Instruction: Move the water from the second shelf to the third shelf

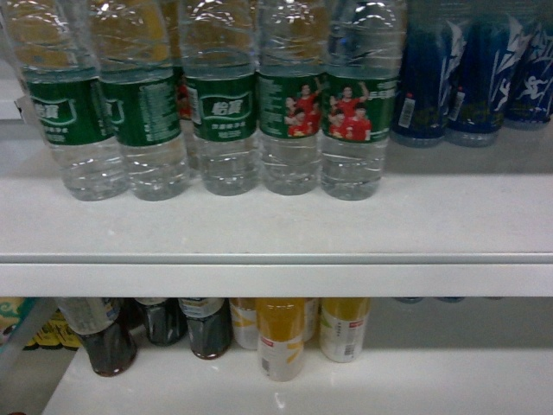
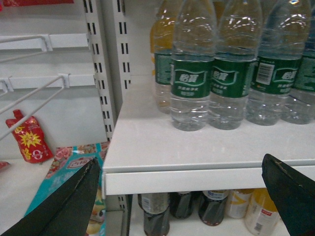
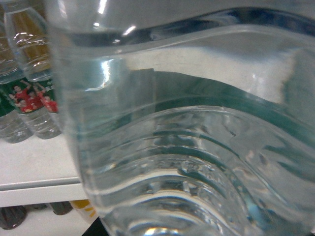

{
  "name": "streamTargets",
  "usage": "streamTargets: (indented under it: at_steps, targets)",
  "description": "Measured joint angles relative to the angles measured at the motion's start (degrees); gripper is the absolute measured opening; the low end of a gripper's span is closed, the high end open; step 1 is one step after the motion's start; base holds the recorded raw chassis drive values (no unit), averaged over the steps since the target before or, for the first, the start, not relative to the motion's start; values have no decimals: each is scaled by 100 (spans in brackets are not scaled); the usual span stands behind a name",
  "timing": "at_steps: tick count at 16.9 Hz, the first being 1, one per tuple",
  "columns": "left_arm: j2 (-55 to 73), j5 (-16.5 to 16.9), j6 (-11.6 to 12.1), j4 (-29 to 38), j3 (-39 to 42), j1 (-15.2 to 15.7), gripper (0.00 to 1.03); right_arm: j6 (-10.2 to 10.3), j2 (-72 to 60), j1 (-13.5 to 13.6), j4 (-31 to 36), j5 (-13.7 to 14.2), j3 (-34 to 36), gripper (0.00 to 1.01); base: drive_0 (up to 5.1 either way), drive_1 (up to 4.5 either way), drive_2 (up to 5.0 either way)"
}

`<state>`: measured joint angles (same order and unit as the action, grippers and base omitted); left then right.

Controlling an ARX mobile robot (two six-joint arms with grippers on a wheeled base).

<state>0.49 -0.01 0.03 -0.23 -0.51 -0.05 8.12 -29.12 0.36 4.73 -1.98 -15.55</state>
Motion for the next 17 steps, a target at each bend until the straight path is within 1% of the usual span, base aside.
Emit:
streamTargets:
  at_steps: [14,15,16,17]
  targets:
    - [0,0,0,-2,0,0,98,-2,0,0,-11,0,0,39,-494,252,252]
    - [0,-9,-2,9,0,-2,98,-2,-2,0,-37,-9,0,39,0,0,0]
    - [0,-35,0,-15,0,0,98,-2,0,13,7,-94,0,39,0,0,0]
    - [-2,-13,0,11,0,0,98,0,2,37,9,-111,0,39,0,0,0]
